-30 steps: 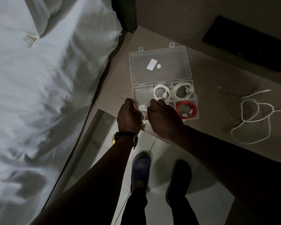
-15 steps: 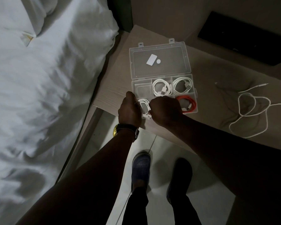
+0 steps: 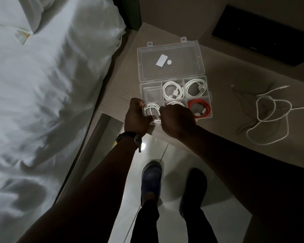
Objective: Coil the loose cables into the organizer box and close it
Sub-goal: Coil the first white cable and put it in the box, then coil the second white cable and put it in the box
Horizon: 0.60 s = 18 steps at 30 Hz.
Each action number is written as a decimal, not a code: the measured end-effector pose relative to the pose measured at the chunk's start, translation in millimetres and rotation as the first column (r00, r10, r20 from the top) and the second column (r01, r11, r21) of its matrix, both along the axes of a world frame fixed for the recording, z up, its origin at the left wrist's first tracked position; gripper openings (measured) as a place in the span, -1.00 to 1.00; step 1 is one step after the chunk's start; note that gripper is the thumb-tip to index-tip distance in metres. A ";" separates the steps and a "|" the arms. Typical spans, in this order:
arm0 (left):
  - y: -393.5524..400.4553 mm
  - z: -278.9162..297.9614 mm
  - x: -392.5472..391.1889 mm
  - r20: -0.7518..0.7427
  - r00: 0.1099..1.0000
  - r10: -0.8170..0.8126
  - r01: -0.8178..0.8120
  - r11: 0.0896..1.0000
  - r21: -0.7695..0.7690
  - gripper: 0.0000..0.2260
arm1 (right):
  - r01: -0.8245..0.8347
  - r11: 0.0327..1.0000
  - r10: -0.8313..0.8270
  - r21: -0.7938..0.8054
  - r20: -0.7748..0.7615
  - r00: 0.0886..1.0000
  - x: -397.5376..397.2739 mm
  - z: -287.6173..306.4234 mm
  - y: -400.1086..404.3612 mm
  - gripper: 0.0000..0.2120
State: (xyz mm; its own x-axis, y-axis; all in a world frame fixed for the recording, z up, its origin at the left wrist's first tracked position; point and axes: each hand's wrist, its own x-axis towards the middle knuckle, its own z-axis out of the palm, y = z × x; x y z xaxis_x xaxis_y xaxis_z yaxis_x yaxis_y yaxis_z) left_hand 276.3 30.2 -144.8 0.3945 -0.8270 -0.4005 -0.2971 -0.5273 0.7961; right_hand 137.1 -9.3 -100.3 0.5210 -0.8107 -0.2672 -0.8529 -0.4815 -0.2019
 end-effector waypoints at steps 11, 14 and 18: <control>18.1 6.3 5.2 0.088 0.996 0.008 0.007 0.984 -0.177 -0.70 | 0.164 0.986 -0.152 -0.007 0.341 0.928 -48.9 18.3 23.1 -0.66; 18.0 5.7 1.5 0.097 0.994 0.040 -0.021 0.983 -0.182 -0.65 | 0.280 0.960 -0.258 -0.019 0.337 0.905 -94.0 20.7 21.9 -0.72; 16.6 14.2 -7.9 0.165 0.986 0.026 0.008 0.978 -0.206 -0.71 | 0.451 0.893 -0.432 0.011 0.303 0.849 -157.1 24.4 14.7 -0.76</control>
